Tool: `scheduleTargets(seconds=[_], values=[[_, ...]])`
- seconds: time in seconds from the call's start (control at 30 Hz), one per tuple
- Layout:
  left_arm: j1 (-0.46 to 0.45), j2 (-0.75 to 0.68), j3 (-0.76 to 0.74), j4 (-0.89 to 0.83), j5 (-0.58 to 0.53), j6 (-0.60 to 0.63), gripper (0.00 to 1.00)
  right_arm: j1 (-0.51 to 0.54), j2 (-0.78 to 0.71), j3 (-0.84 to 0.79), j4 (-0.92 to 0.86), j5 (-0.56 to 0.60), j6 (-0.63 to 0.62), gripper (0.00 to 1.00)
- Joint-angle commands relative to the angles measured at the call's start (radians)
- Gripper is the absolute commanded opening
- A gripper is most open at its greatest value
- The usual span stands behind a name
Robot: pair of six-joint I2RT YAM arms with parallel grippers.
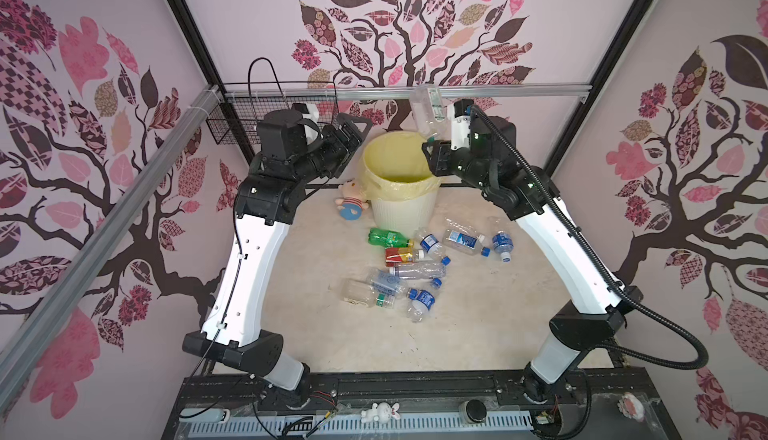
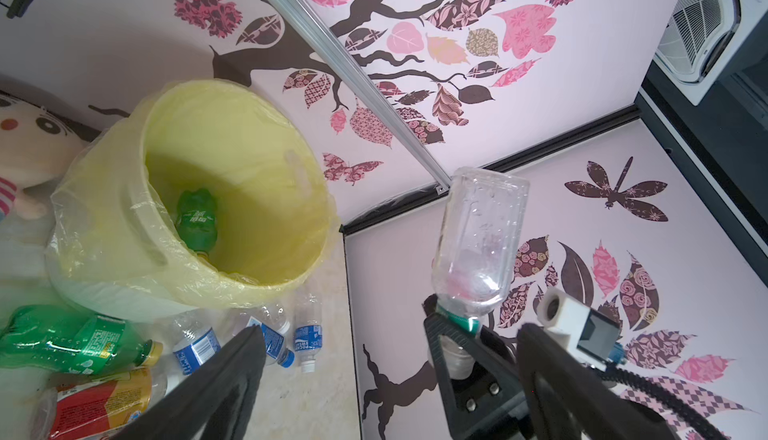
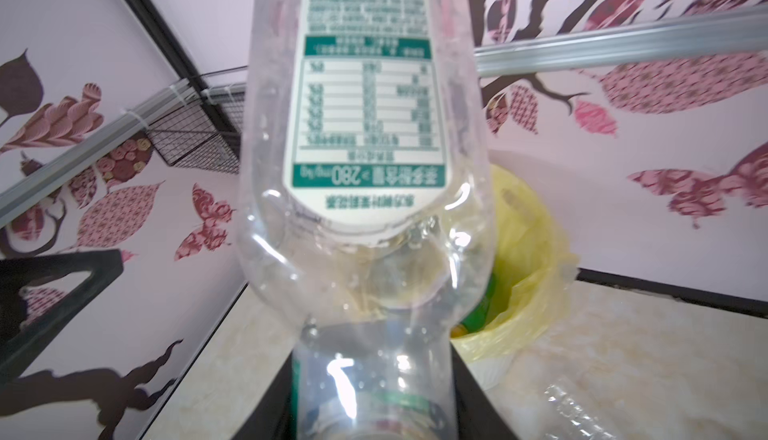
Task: Throw the plastic bottles in the bin
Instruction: 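Raise the clear bottle with right gripper over the bin while left arm withdraws, then open right gripper to drop the clear bottle into the yellow bin, then lower right gripper onto blue-label water bottle and close while left arm approaches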
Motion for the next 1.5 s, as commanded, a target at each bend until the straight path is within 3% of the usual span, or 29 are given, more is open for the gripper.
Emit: scheduleTargets(seconds=[0.0, 0.17, 0.33, 0.47, 0.5, 0.53, 0.73, 1.13, 1.33, 1.47], values=[[0.004, -0.015, 0.003, -0.001, -0.005, 0.041, 0.97, -0.001, -0.041, 0.06, 0.107, 0.161, -0.074, 0.32], [0.004, -0.042, -0.054, 0.001, 0.005, 0.024, 0.97, -0.001, 0.026, 0.092, 0.152, 0.181, -0.116, 0.37], [0.003, -0.069, -0.097, -0.012, 0.004, 0.022, 0.97, -0.014, 0.254, 0.208, 0.025, 0.153, -0.087, 0.42], [0.005, -0.089, -0.11, -0.042, -0.004, 0.042, 0.97, -0.036, 0.419, 0.431, -0.094, 0.171, -0.022, 0.58], [0.006, -0.093, -0.113, -0.047, -0.007, 0.048, 0.97, -0.037, 0.432, 0.467, -0.096, 0.17, -0.019, 0.65], [0.007, -0.099, -0.119, -0.051, -0.011, 0.054, 0.97, -0.037, 0.429, 0.474, -0.084, 0.166, -0.025, 0.74], [0.007, -0.104, -0.154, -0.044, -0.009, 0.046, 0.97, -0.042, 0.328, 0.365, 0.018, 0.117, -0.027, 0.99], [-0.026, -0.135, -0.273, -0.017, -0.062, 0.047, 0.97, -0.053, 0.193, 0.218, -0.02, 0.169, -0.049, 1.0], [-0.044, -0.138, -0.333, 0.022, -0.071, 0.062, 0.97, -0.121, 0.185, 0.237, -0.208, 0.191, 0.056, 1.0], [-0.114, -0.114, -0.333, 0.049, -0.109, 0.114, 0.97, -0.161, 0.12, 0.135, -0.272, 0.218, 0.078, 1.0]])
